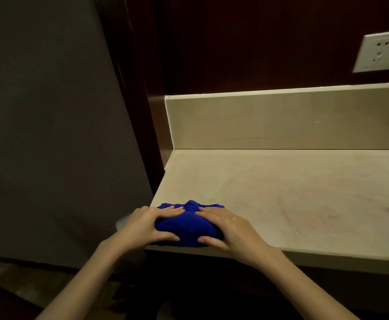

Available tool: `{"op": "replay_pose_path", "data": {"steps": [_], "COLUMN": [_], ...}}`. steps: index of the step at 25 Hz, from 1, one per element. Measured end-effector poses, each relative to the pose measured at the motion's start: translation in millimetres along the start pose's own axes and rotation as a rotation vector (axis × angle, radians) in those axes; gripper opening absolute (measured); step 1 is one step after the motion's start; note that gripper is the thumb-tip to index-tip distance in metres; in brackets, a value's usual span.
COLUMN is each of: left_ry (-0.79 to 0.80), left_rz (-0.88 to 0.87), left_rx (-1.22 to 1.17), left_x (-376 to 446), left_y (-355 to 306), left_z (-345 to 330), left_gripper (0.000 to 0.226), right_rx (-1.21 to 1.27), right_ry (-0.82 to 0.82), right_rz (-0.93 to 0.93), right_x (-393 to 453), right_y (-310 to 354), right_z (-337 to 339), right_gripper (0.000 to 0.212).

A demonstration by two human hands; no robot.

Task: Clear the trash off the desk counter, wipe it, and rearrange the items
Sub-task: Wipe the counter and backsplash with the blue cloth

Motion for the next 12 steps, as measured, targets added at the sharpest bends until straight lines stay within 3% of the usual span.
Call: {"op": "replay_pose_path", "data": {"steps": [3,6,12], "left_ry": [-0.044,-0.06,-0.067], "left_rz": [-0.046,-0.089,-0.16], "left_rx": [0.04,0.059,0.119], "left_x": [25,55,115], "left_y": [-41,-86,-164], "left_z": [-19,-37,-80], "left_gripper": [0.088,0.075,0.07], "right_rx": [0.019,0.03,-0.001], "right_ry": [-0.005,-0.006,-0.024], "right_rz": [-0.04,-0.085,-0.174], "right_x": [-30,-62,-121], "right_y": [-36,-73,-144], "right_z": [24,52,106], "right_gripper": [0.06,0.062,0.06]}}
Point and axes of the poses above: each hand's wrist, its own x-axis towards the middle knuckle, its own z-axis out of the back of the hand, y = z × x, the point moved 5 cm from there along x, towards the middle knuckle, and after that the axes turned 11 degrees about -z, right-handed, at the moved point
